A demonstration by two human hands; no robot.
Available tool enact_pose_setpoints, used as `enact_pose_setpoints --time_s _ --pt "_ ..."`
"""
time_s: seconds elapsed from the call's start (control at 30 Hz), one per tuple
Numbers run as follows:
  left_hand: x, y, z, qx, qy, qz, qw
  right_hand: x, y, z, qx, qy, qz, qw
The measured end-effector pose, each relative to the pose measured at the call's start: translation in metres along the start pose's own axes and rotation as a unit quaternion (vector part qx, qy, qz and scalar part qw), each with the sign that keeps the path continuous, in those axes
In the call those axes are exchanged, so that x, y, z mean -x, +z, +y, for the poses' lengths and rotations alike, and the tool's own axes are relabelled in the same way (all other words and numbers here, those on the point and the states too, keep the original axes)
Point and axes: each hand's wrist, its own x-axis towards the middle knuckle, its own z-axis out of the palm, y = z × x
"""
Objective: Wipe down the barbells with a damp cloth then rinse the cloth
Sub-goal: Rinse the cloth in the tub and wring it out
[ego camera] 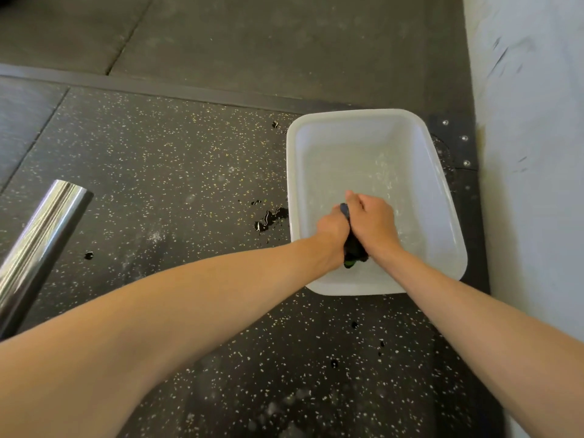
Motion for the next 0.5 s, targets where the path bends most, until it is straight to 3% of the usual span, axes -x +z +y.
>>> enact_pose_setpoints --time_s 0.1,0.2,0.33,0.43,0.5 --pt "0.015 0.012 0.000 -0.041 0.011 0.022 0.999 -0.016 -0.021 0.028 0.139 0.015 0.034 0.990" --pt "0.012 0.014 -0.010 -0.095 0.029 0.062 0.993 -0.013 -0.034 0.051 0.164 0.078 0.119 0.976" --pt "0.006 0.006 -0.016 -0.095 0.003 0.087 0.992 -0.002 -0.015 0.049 0.231 0.130 0.036 0.964" --pt "0.004 0.002 -0.012 -0.066 -0.005 0.067 0.996 0.007 0.013 0.032 0.127 0.119 -0.060 0.983" --pt "-0.001 -0.003 -0.009 -0.050 -0.010 0.061 0.997 0.014 0.020 0.016 0.001 0.118 -0.060 0.991"
